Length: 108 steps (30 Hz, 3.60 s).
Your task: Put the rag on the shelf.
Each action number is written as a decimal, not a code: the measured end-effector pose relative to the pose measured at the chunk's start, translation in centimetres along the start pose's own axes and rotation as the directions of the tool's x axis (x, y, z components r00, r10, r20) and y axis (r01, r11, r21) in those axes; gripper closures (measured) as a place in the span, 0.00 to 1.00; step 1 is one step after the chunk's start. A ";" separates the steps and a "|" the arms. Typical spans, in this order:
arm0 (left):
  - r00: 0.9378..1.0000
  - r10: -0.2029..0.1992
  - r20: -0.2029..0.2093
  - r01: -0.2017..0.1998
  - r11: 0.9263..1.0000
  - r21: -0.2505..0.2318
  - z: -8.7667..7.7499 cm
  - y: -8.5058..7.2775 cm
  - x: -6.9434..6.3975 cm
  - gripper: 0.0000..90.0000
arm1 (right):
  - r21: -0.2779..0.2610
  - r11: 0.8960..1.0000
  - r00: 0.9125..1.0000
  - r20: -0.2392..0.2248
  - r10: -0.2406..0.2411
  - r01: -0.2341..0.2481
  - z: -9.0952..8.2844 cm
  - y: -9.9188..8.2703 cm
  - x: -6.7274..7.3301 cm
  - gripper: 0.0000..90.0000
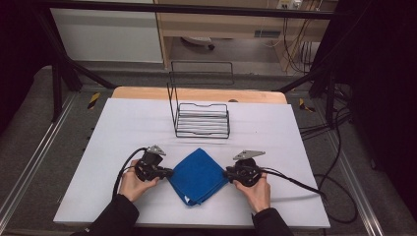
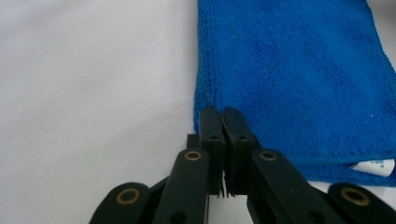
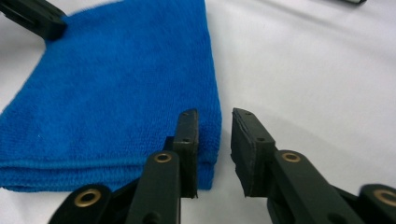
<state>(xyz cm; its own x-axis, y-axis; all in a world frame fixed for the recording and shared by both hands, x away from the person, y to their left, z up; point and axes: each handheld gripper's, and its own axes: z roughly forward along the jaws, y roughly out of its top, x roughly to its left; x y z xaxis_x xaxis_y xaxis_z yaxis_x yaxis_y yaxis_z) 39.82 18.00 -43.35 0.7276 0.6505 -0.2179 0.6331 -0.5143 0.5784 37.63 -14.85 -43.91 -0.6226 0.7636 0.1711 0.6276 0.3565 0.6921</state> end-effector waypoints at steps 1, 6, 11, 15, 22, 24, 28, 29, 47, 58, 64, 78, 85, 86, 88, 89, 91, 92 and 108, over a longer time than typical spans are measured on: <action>1.000 -0.001 0.002 0.001 1.000 0.001 -0.1 -0.1 0.0 0.97 | 0.015 1.000 1.000 -0.006 0.007 -0.007 0.2 -0.1 0.1 0.85; 1.000 -0.015 0.024 0.015 1.000 -0.001 -0.9 -0.7 0.2 0.97 | 0.041 0.998 0.997 -0.057 0.051 -0.048 0.1 -0.2 0.4 0.98; 0.999 -0.017 0.032 0.017 1.000 -0.007 -1.6 -1.4 0.5 0.97 | 0.030 0.997 0.996 -0.066 0.067 -0.065 -0.2 -0.2 0.6 0.87; 1.000 -0.001 0.015 0.002 1.000 -0.022 -1.3 -1.7 0.5 0.97 | 0.001 1.000 1.000 0.006 0.028 -0.028 0.6 -0.9 0.7 0.76; 0.999 0.026 -0.022 -0.027 0.999 -0.040 -1.2 -2.2 0.1 0.96 | -0.006 0.997 0.995 -0.059 0.082 -0.083 1.2 -1.3 1.3 0.92; 0.999 0.024 -0.028 -0.025 0.999 -0.040 -1.2 -2.2 -0.1 0.96 | 0.008 0.994 0.991 -0.081 0.105 -0.105 1.1 -1.1 1.2 0.95; 1.000 0.009 -0.023 -0.010 0.999 -0.049 -1.3 -2.2 -0.4 0.97 | 0.017 0.994 0.988 -0.106 0.110 -0.108 0.4 -0.1 0.5 0.96; 1.000 -0.002 -0.018 0.001 0.998 -0.058 -1.3 -2.2 -0.5 0.97 | 0.007 0.994 0.988 -0.110 0.109 -0.109 -0.1 0.3 0.2 0.96; 0.994 -0.074 -0.079 0.063 0.990 -0.128 -0.6 -3.6 -5.0 0.89 | -0.008 0.988 0.986 -0.059 -0.155 0.155 5.1 5.7 -1.9 0.92; 0.995 -0.048 -0.086 0.027 0.974 -0.226 -2.9 -2.0 -2.7 0.42 | -0.149 0.984 0.992 -0.063 -0.105 0.095 1.8 4.7 -1.7 0.36; 0.989 -0.058 -0.136 0.030 0.979 -0.200 -2.9 0.2 -0.3 0.19 | -0.139 0.988 0.994 -0.084 -0.073 0.061 0.6 3.0 -2.2 0.13; 0.974 -0.113 -0.199 0.080 0.983 -0.166 1.3 5.0 2.3 0.35 | -0.113 0.993 0.995 -0.085 -0.044 0.034 -0.6 0.8 -2.3 0.06; 0.975 -0.148 -0.164 0.128 0.984 -0.128 3.1 4.9 3.2 0.60 | -0.111 0.993 0.996 -0.081 -0.036 0.027 -0.7 0.8 -2.2 0.06; 0.977 -0.142 -0.161 0.124 0.985 -0.117 3.2 4.9 3.2 0.62 | -0.109 0.994 0.996 -0.080 -0.039 0.031 -0.7 0.8 -2.3 0.06; 0.979 -0.132 -0.155 0.117 0.987 -0.106 3.2 4.8 3.1 0.67 | -0.104 0.994 0.996 -0.080 -0.036 0.028 -0.6 0.8 -2.3 0.06; 0.979 -0.134 -0.151 0.118 0.987 -0.107 3.3 4.8 3.1 0.68 | -0.103 0.994 0.996 -0.080 -0.032 0.024 -0.5 0.8 -2.2 0.06; 0.981 -0.132 -0.142 0.119 0.988 -0.100 3.5 4.8 3.1 0.72 | -0.101 0.995 0.996 -0.083 -0.033 0.024 -0.4 0.8 -2.2 0.06; 0.981 -0.131 -0.143 0.117 0.988 -0.105 3.5 4.7 3.1 0.72 | -0.097 0.995 0.996 -0.085 -0.027 0.019 -0.4 0.8 -2.2 0.06; 0.985 -0.094 -0.141 0.079 0.991 -0.109 3.6 4.5 2.4 0.95 | -0.108 0.994 0.996 -0.085 -0.018 0.009 0.1 0.8 -2.1 0.04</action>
<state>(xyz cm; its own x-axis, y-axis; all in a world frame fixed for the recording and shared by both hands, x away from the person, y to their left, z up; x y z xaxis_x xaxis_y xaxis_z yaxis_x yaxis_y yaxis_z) 45.37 15.22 -44.05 0.6200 0.7685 -0.1579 0.6558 -0.3971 0.6420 39.50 -16.16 -43.80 -0.6711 0.7088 0.2173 0.5677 0.3028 0.7655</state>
